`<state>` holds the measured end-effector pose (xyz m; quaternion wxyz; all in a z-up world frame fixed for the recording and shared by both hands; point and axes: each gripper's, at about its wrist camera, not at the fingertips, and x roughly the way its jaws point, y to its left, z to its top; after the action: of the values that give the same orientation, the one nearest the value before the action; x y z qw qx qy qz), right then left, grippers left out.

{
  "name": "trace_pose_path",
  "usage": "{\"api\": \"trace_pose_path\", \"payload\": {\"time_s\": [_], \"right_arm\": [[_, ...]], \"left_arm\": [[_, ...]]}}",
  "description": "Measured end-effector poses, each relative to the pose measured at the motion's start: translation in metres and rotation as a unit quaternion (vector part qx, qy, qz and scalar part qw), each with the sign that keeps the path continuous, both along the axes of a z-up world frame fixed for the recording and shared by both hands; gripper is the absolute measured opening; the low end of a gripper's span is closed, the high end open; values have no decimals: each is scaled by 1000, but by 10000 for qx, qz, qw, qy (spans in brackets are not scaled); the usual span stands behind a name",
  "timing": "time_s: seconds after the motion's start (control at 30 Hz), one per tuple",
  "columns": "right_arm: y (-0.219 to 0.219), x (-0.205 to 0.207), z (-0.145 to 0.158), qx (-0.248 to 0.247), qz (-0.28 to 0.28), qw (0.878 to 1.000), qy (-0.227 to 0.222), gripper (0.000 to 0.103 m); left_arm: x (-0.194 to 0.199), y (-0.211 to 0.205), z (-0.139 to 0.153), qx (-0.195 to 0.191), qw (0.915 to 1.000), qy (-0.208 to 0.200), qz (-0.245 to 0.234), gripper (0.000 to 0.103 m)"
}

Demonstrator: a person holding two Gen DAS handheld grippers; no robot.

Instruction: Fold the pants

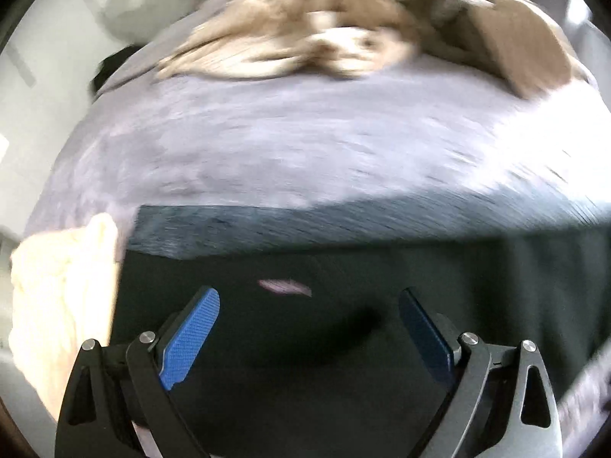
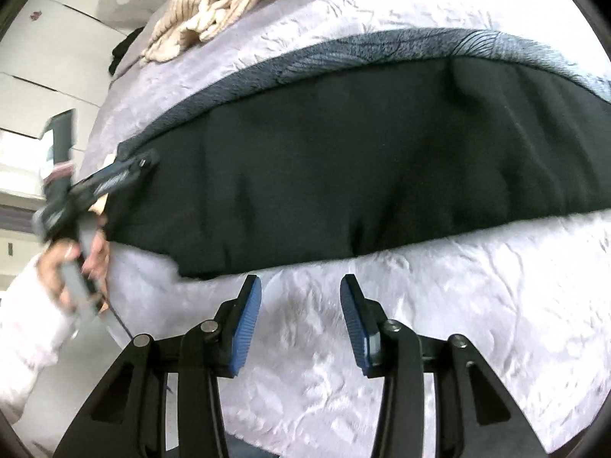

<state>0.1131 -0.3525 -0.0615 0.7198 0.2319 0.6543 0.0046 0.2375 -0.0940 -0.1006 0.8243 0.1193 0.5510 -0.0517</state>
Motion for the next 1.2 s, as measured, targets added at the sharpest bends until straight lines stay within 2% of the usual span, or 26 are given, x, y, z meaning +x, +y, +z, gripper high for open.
{"api": "trace_pose_path", "payload": {"time_s": [0.03, 0.1, 0.13, 0.23, 0.37, 0.47, 0.63, 0.73, 0.93, 1.2], "right_arm": [[0, -2, 4, 0, -46, 10000, 1, 47], [-2, -4, 9, 55, -171, 9998, 44, 47], [-5, -7, 12, 70, -244, 9997, 59, 47], [-14, -12, 19, 13, -384, 9992, 100, 55], [-25, -20, 17, 6, -635, 9977, 245, 57], [-29, -29, 17, 54, -850, 9960, 287, 57], [-41, -48, 19, 176, -1152, 9928, 271, 58], [-52, -58, 18, 218, -1324, 9906, 271, 59], [-95, -89, 22, 243, -1802, 9832, 141, 59], [-180, -125, 30, 255, -2466, 9687, -92, 59]], "left_arm": [[6, 9, -6, 23, 9997, 72, 228, 96], [14, 32, -14, -324, 9965, 361, 683, 97], [13, 38, -11, -382, 9957, 388, 746, 97], [-6, 27, 2, -149, 9980, 457, 419, 96], [-58, 2, 15, -295, 9964, 792, -91, 96], [-94, -26, 22, -353, 9928, 1051, -461, 96], [-138, -77, 32, -708, 9825, 1530, -792, 96], [-156, -114, 39, -683, 9786, 1577, -1135, 96], [-166, -178, 48, -532, 9731, 1493, -1671, 96], [-154, -226, 46, -488, 9749, 1407, -1656, 96]]}}
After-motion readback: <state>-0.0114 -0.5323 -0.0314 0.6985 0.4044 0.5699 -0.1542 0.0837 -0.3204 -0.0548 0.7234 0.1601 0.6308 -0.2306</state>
